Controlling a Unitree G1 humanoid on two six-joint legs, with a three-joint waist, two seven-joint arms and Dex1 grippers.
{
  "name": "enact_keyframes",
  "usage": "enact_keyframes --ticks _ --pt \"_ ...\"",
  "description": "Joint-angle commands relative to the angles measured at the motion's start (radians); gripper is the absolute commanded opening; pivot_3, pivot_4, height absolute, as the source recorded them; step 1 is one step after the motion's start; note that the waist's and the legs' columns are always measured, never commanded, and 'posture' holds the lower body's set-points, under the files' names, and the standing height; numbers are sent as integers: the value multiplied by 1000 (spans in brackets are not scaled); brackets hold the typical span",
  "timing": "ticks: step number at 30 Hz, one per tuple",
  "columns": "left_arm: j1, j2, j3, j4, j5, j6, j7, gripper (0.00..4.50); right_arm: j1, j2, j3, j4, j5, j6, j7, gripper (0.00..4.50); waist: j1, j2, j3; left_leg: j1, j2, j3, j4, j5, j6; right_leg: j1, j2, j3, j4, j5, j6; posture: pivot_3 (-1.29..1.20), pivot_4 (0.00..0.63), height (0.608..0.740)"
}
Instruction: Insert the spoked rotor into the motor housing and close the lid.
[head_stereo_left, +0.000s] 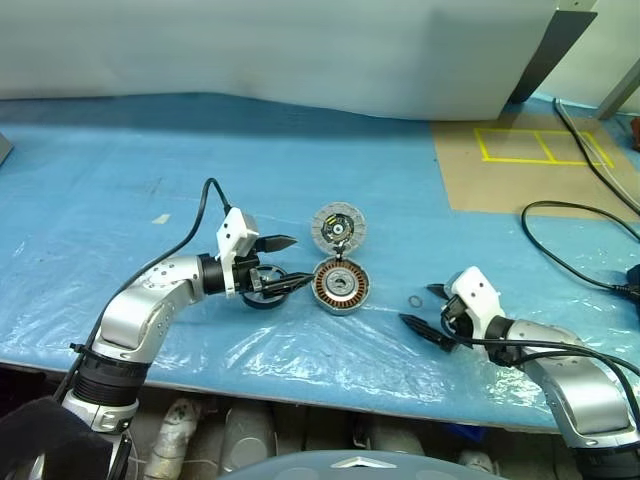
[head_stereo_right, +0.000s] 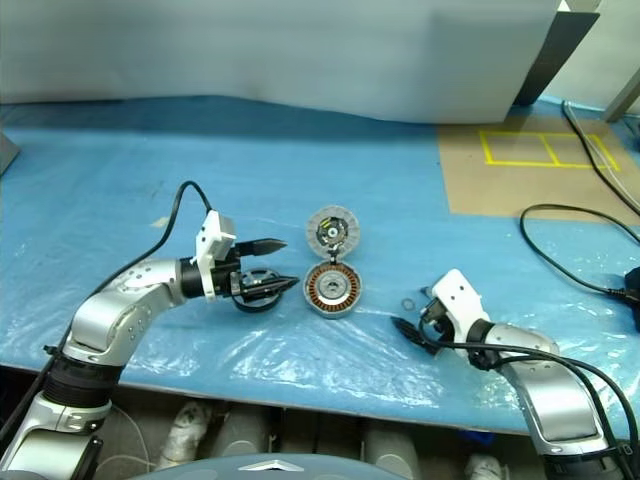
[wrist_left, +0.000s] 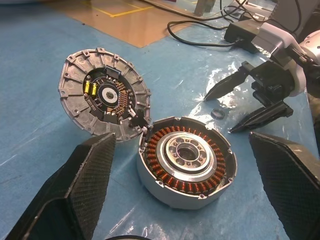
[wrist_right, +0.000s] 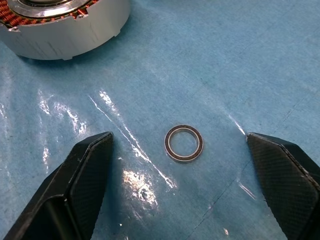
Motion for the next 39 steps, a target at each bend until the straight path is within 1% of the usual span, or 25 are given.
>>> enact_keyframes --ticks 1,2,4,5,6,7,8,9,10,16,21,24,29,33,36,39 --pt "12 9 -1 -24 4 -17 -9 4500 23 -1 10 14 18 3 6 3600 0 0 0 1 0 0 0 0 0 1 0 0 0 0 0 0 150 740" --pt "13 9 -1 -26 5 -16 -7 4500 26 -5 11 20 11 -3 3 3261 0 0 0 1 0 0 0 0 0 1 0 0 -1 0 0 0 150 740" --pt "14 11 0 -32 3 -12 -4 4500 29 -6 3 30 13 -8 0 2448 0 0 0 1 0 0 0 0 0 2 0 -1 -1 0 0 0 150 740" --pt "11 12 1 -35 1 -7 -3 4500 28 -9 1 35 14 -9 1 2199 0 0 0 1 0 0 0 0 0 2 0 -1 -1 0 0 0 150 740" --pt "10 13 3 -37 -1 -4 -1 4500 27 -13 1 35 13 -11 3 1784 0 0 0 2 0 0 0 0 0 2 0 -1 -1 0 0 0 150 740" --pt "8 15 3 -38 -2 -2 -1 4500 26 -17 2 36 13 -12 4 1491 0 0 0 2 0 0 0 0 0 3 0 -1 -1 0 0 0 150 740" --pt "8 16 3 -39 -3 -1 0 4500 25 -18 3 36 14 -13 5 1101 0 0 0 2 0 0 0 0 0 3 0 -1 -1 0 0 0 150 740" --pt "4 16 3 -39 -4 2 0 4500 23 -18 4 37 15 -15 4 787 0 0 0 2 0 0 0 0 0 3 0 -1 -1 0 0 0 150 740" --pt "1 17 4 -41 -6 6 1 4500 20 -18 5 36 18 -16 4 645 0 0 0 2 0 0 0 0 0 3 0 -1 -1 0 0 0 150 740" --pt "0 25 2 -75 -24 39 4 4500 -15 -10 9 -15 52 10 1 647 0 0 0 2 0 0 0 0 0 3 0 -1 -1 0 0 0 150 740" --pt "16 30 8 -152 -53 88 22 4500 -140 -3 14 -143 169 129 20 647 -2 1 0 2 0 0 -1 0 0 2 0 0 -1 0 0 0 150 740" --pt "9 37 26 -173 -72 100 24 4500 -247 -8 71 -168 206 168 51 647 -1 1 0 2 0 0 -1 0 0 2 0 -1 -1 0 0 0 150 740" --pt "21 97 28 -209 -78 104 -9 4500 -401 -34 181 -115 205 167 132 647 -1 1 0 1 0 0 -1 0 0 2 0 -1 -1 0 0 0 150 740" --pt "68 144 -21 -260 -22 56 -27 4500 -536 -30 286 27 136 91 198 647 -2 1 0 1 0 0 -1 0 0 2 0 -1 -1 0 0 0 150 740" --pt "93 152 -24 -283 -15 42 -24 4500 -580 -24 341 110 97 35 237 647 -1 1 0 1 0 0 0 0 0 2 0 -1 -1 0 0 0 150 740" --pt "126 170 -36 -288 18 5 -34 4500 -586 -23 373 164 77 0 271 647 0 1 0 0 0 0 0 0 0 2 0 -1 -1 0 0 0 150 740"
